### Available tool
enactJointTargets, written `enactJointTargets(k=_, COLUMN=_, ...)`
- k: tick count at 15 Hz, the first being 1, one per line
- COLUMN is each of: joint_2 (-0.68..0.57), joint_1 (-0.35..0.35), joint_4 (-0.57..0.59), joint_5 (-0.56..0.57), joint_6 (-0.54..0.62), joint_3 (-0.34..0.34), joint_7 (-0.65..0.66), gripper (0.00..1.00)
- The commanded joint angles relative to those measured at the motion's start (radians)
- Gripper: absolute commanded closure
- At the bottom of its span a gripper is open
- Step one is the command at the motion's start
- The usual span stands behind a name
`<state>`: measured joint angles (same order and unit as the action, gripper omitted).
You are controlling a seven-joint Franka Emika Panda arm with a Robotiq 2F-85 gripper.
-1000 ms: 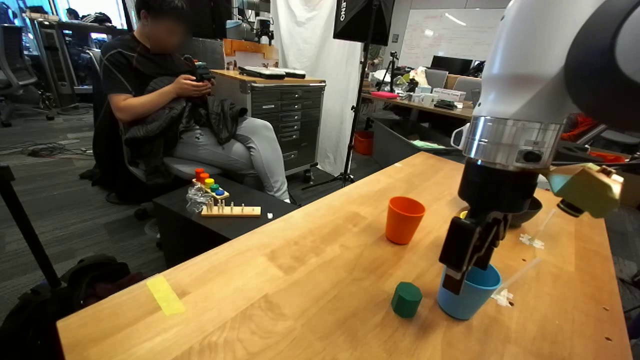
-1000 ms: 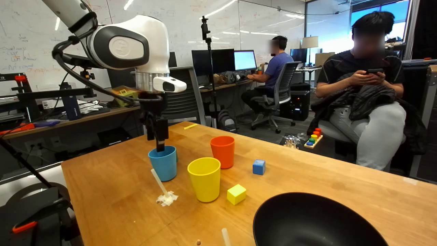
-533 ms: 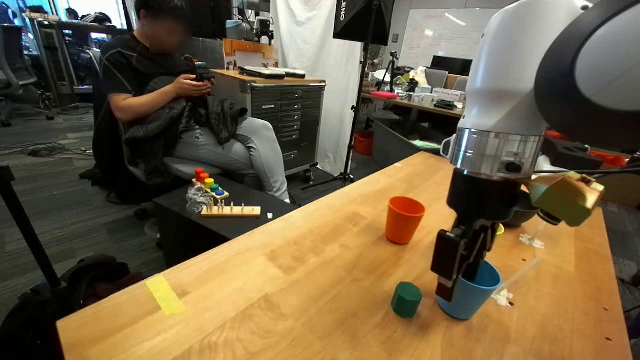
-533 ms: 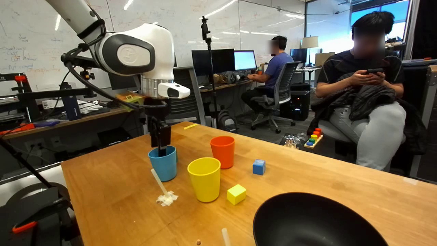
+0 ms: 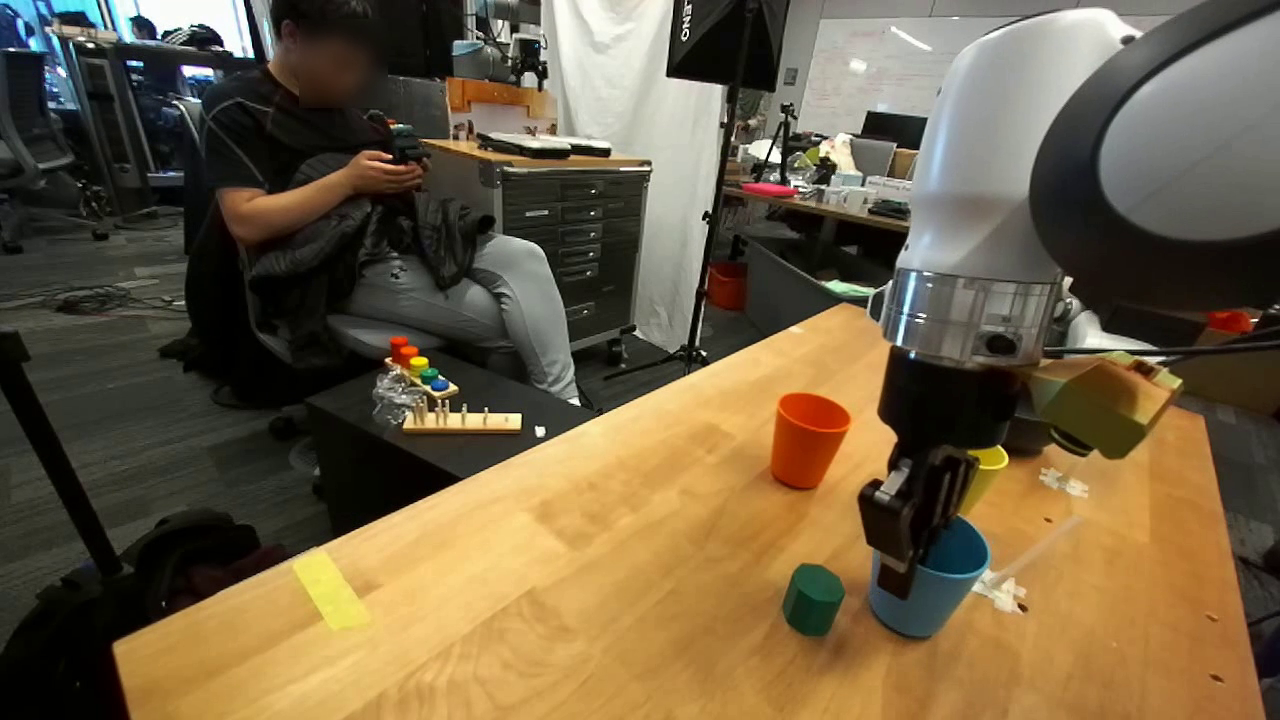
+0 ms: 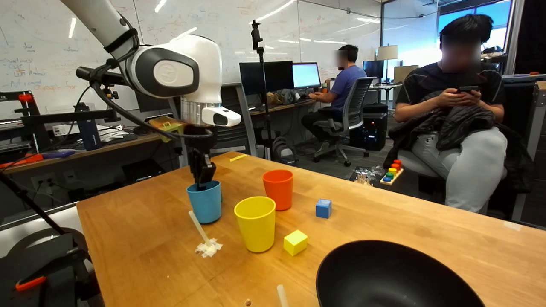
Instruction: Pick up the blue cup and put it in the orange cup, then pick up the yellow cup and put it in both
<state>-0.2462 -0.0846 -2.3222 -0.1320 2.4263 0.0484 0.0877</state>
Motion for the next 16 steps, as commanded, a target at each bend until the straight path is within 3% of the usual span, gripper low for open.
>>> enactJointTargets(k=1, joint_2=0.022, joint_1=0.008, joint_4=0.021, joint_5=-0.001, joint_6=-0.061, joint_3=0.007, joint_7=0.006, gripper=1.00)
enactJointTargets(k=6, joint_2=0.060, joint_1=0.011, joint_4=0.021, joint_5=-0.006, joint_6=-0.137, joint_3=0.005, joint_7=0.012, gripper=0.99)
enactJointTargets(k=12, joint_2=0.128, joint_1=0.033, joint_4=0.045, joint_5=-0.120, joint_6=-0.318, joint_3=0.015, joint_7=-0.081, gripper=0.99)
enactJointTargets(k=16, joint_2=0.177, joint_1=0.038, joint_4=0.104, joint_5=-0.156, joint_6=-0.399, joint_3=0.001, joint_7=-0.073, gripper=0.99)
